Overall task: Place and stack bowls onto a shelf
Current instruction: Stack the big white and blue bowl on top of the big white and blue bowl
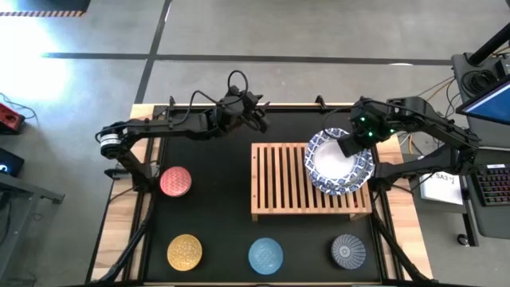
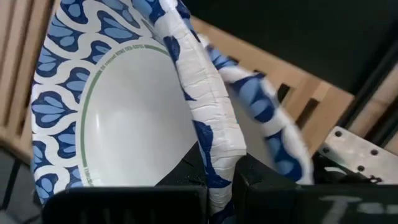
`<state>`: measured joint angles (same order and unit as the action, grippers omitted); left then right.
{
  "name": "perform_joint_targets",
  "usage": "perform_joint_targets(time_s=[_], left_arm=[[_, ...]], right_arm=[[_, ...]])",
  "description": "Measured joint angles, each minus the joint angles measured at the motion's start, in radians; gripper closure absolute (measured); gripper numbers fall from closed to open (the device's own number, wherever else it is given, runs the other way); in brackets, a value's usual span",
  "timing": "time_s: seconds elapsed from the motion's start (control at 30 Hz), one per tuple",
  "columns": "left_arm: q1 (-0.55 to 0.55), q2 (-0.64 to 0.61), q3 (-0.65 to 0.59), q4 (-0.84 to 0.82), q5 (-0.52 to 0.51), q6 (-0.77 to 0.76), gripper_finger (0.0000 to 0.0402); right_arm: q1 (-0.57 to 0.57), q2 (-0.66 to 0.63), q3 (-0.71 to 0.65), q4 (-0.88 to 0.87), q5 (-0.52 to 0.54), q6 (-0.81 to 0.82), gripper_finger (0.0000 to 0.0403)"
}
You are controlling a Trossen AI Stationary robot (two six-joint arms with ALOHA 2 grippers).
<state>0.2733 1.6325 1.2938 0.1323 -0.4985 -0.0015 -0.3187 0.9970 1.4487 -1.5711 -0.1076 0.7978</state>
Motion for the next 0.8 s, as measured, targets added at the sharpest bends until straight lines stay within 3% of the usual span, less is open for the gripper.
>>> perform_joint_targets(time_s=[0.3,0.8], left_arm=[[0.000,0.000,0.000,-0.012,0.000,-0.007,0.0257],[0.000,0.000,0.000,-0.016,0.000,-0.008,0.0258]], right_arm=[[0.001,-0.009,0.000,0.000,-0.083,-0.058,0.0394],[0.005,-0.008,-0.063,0.000,-0.080,-0.136,0.0394]])
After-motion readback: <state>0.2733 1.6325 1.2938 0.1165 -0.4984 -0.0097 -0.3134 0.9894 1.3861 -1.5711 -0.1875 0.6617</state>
